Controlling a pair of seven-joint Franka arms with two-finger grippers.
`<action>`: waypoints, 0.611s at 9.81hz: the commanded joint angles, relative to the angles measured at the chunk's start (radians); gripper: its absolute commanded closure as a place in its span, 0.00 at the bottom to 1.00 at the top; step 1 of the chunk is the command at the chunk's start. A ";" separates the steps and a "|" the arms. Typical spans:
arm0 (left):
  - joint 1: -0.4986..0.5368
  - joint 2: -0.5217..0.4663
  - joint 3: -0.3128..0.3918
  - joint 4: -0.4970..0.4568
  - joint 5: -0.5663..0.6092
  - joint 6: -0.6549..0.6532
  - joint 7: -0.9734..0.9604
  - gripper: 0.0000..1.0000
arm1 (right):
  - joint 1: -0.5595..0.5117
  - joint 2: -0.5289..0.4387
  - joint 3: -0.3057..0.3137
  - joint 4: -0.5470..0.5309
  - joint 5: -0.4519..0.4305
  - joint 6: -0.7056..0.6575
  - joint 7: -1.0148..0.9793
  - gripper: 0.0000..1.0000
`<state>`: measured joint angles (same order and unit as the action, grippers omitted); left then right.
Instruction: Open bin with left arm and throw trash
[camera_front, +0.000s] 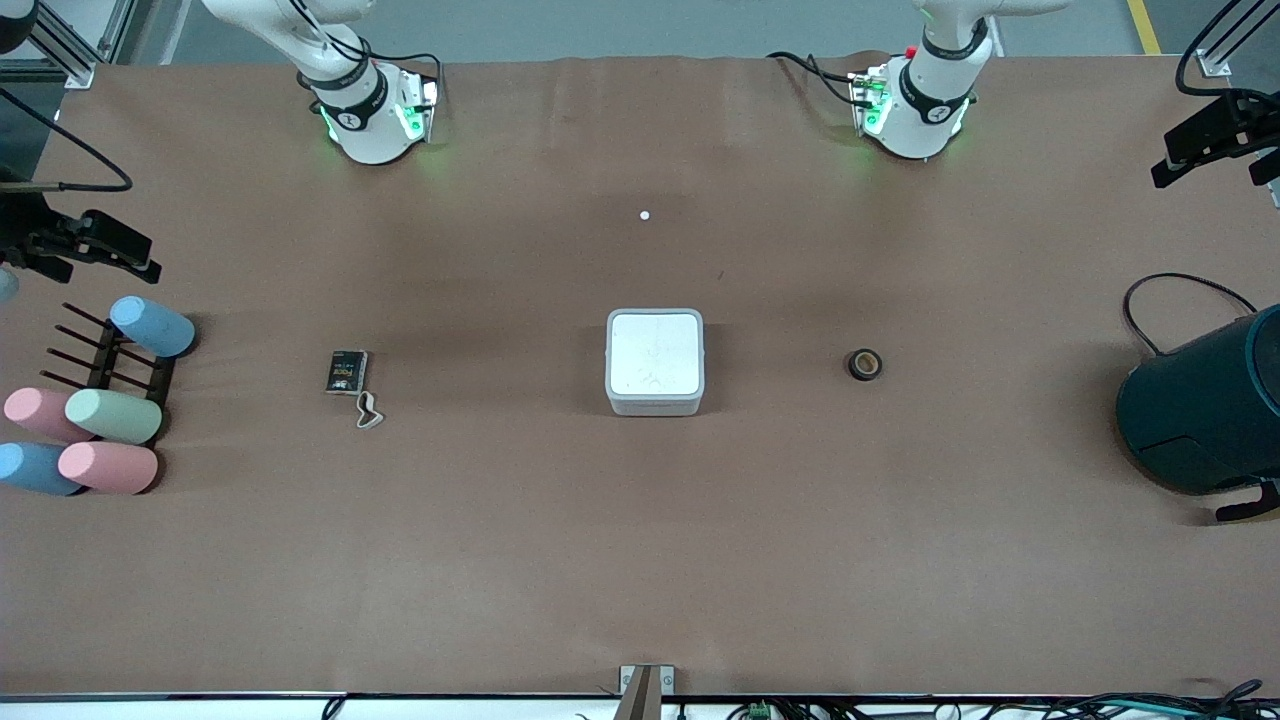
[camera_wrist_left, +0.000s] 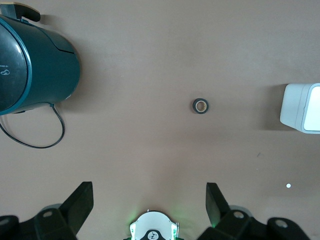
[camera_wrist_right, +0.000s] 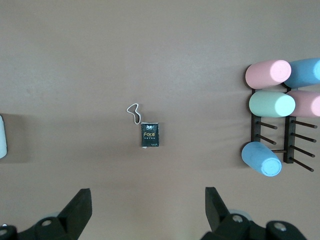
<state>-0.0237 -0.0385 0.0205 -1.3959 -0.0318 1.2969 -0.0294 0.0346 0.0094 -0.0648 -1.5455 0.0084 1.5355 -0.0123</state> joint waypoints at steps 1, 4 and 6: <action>0.005 -0.012 -0.001 0.001 -0.022 -0.002 -0.004 0.01 | -0.001 -0.008 0.000 -0.013 0.002 -0.002 -0.015 0.00; -0.039 0.029 -0.028 -0.006 -0.023 -0.024 -0.017 0.13 | 0.001 -0.008 0.000 -0.013 0.002 -0.002 -0.015 0.00; -0.111 0.086 -0.077 -0.002 -0.029 -0.021 -0.117 0.82 | 0.004 -0.011 0.003 -0.021 0.001 -0.003 -0.017 0.00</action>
<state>-0.0959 0.0047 -0.0262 -1.4120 -0.0491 1.2819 -0.0864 0.0352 0.0093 -0.0629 -1.5498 0.0084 1.5338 -0.0179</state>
